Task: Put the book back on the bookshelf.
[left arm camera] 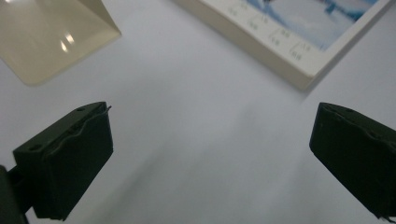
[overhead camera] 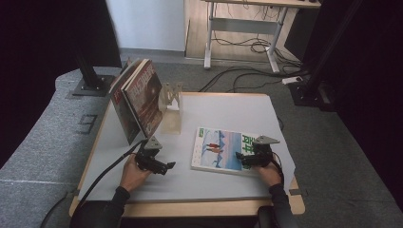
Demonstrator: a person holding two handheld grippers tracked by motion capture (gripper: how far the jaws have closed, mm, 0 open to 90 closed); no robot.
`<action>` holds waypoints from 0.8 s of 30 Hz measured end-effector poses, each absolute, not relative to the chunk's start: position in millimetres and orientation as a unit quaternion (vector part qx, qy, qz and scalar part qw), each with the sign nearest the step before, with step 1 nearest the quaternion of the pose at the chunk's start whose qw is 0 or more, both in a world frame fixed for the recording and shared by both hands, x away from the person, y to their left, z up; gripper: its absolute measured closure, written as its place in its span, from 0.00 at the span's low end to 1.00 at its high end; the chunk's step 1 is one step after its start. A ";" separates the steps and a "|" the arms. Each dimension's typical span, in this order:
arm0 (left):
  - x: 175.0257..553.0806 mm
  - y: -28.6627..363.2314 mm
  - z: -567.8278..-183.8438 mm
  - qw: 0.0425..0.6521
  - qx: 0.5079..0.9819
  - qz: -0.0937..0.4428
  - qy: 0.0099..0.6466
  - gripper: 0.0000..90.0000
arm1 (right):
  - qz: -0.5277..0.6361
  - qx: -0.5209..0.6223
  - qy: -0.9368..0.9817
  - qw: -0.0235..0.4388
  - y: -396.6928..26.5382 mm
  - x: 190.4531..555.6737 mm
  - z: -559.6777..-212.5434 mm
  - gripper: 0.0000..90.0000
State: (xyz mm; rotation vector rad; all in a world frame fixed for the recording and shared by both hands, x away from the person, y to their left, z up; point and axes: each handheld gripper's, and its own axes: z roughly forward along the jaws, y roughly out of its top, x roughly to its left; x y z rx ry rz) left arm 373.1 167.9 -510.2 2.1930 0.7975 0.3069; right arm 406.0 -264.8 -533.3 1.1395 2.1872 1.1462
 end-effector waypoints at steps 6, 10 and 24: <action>373.0 166.8 -524.8 0.371 0.867 0.117 0.312 0.00 | 0.412 0.410 0.787 0.209 -264.9 406.0 -533.2 0.05; 375.6 165.1 -530.4 0.358 0.872 0.110 0.317 0.00 | 0.413 0.410 0.786 0.209 -264.8 406.1 -533.4 0.05; 375.2 161.6 -532.0 0.341 0.878 0.119 0.316 0.05 | 0.412 0.409 0.787 0.208 -264.9 406.2 -533.3 0.05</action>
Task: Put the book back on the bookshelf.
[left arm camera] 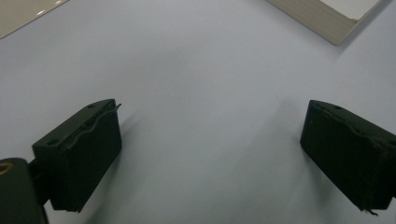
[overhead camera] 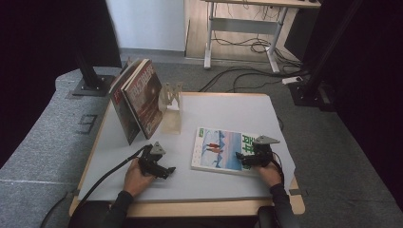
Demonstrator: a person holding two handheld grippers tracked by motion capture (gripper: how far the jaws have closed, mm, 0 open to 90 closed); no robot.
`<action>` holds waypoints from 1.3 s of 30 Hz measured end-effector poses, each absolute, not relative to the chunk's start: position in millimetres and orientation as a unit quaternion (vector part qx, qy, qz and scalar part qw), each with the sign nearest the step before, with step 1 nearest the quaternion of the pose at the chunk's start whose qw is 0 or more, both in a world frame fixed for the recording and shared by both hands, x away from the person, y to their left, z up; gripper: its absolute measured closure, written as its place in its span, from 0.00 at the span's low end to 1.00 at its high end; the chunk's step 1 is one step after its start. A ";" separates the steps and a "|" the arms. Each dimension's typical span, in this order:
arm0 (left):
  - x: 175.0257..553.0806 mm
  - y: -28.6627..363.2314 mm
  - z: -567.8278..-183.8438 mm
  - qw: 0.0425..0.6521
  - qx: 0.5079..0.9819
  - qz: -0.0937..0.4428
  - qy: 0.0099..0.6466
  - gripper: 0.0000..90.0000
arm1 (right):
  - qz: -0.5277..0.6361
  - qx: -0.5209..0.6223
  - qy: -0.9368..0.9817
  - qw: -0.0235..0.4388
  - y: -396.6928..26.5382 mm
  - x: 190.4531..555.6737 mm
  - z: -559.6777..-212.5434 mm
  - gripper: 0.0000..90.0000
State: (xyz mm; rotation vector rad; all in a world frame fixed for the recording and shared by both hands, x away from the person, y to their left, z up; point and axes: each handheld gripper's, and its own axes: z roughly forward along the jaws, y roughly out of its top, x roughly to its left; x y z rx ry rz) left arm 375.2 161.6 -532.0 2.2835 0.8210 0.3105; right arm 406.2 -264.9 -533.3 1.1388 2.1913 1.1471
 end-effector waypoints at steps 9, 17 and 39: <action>375.1 161.4 -531.8 0.339 0.878 0.119 0.316 0.06 | 0.410 0.405 0.790 0.208 -264.8 406.6 -533.0 0.04; 375.3 161.5 -531.7 0.340 0.878 0.119 0.316 0.06 | 0.401 0.410 0.793 0.206 -265.5 406.6 -532.4 0.00; 384.4 132.3 -518.5 0.374 0.878 0.073 0.289 0.00 | 0.397 0.463 0.769 0.192 -289.2 415.3 -533.7 0.00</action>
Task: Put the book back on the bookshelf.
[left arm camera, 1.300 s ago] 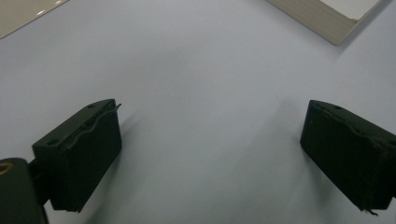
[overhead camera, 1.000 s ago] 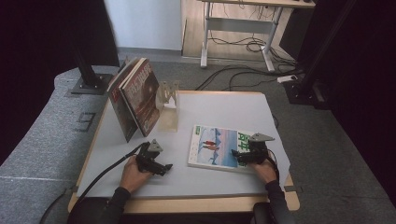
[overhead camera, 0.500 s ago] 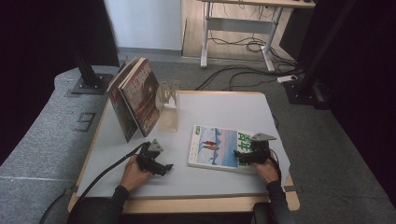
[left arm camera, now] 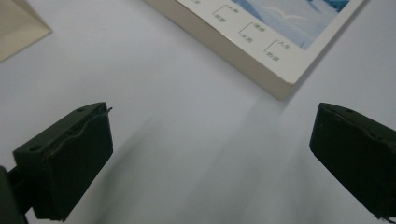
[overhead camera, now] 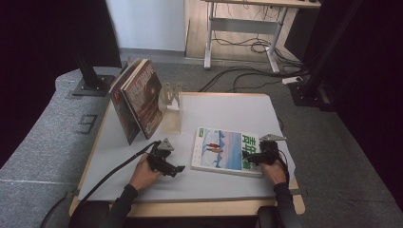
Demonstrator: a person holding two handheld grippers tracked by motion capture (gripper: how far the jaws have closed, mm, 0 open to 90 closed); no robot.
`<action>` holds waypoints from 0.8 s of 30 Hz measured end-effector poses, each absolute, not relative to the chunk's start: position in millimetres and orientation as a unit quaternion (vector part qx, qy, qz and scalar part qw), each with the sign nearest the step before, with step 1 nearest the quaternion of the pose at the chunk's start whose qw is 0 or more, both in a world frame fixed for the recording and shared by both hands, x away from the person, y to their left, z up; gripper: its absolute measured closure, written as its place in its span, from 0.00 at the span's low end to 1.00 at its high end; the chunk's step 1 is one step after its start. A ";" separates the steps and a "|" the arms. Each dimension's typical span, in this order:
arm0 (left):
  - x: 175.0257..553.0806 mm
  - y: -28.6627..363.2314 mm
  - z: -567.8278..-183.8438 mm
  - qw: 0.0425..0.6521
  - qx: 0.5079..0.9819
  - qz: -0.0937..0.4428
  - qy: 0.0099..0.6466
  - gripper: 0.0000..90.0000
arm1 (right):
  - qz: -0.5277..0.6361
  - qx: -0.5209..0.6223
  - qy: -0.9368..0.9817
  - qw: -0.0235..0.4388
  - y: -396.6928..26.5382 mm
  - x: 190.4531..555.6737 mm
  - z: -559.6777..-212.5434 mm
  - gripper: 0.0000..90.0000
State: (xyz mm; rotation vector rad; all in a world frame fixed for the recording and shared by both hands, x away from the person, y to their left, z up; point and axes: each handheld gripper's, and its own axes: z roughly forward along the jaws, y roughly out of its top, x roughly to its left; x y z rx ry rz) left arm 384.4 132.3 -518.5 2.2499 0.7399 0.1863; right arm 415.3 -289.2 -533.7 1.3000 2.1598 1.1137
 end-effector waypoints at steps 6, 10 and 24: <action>387.5 122.3 -515.6 0.382 0.877 0.065 0.285 0.00 | 0.399 0.469 0.767 0.182 -292.0 422.5 -534.5 0.00; 391.1 113.9 -515.2 0.378 0.880 0.063 0.281 0.00 | 0.400 0.470 0.768 0.173 -292.2 427.6 -534.9 0.00; 411.2 83.7 -525.0 0.383 0.881 0.027 0.275 0.06 | 0.392 0.476 0.769 0.170 -288.6 428.3 -533.6 0.00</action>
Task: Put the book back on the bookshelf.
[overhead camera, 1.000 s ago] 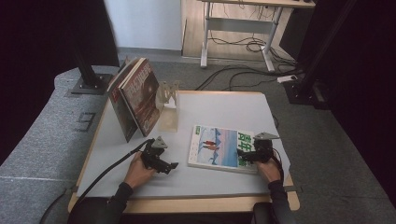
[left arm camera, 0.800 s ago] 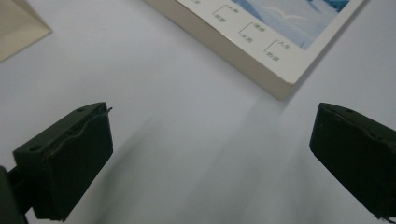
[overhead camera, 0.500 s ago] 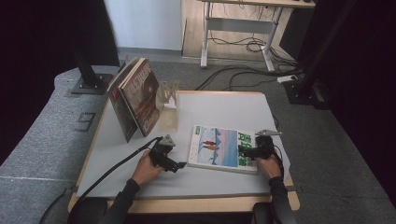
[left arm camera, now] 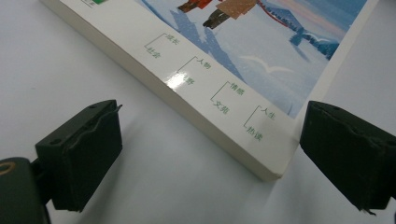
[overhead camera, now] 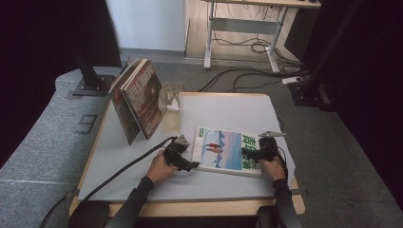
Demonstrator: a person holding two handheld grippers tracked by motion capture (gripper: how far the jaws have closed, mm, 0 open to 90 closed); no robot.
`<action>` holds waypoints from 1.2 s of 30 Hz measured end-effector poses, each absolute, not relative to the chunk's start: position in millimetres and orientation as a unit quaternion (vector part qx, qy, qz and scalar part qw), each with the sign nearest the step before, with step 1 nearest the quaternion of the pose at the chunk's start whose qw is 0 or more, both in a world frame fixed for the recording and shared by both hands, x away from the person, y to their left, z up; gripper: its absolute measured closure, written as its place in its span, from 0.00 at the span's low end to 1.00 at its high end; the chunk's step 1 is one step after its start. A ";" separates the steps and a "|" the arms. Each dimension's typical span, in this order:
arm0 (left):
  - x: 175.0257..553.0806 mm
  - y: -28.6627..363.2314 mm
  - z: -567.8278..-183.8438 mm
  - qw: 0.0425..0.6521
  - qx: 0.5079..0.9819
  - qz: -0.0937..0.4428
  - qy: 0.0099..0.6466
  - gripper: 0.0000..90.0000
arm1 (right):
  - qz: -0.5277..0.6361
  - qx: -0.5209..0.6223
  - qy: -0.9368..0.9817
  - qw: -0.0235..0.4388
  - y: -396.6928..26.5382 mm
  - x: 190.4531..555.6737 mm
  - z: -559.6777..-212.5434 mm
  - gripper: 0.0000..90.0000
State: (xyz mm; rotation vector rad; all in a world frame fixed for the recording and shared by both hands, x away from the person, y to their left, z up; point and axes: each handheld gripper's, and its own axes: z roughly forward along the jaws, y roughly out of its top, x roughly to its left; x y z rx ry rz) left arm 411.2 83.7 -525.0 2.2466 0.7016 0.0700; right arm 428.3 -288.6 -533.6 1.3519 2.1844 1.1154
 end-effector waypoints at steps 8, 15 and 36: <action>411.4 79.7 -528.3 0.395 0.876 0.005 0.276 0.06 | 0.381 0.469 0.775 0.186 -284.0 425.2 -530.3 0.01; 407.9 76.3 -528.6 0.399 0.876 -0.003 0.271 0.06 | 0.378 0.464 0.778 0.190 -279.7 422.9 -528.6 0.01; 380.1 90.9 -524.1 0.353 0.894 0.025 0.276 0.00 | 0.376 0.432 0.801 0.175 -253.8 414.9 -526.9 0.01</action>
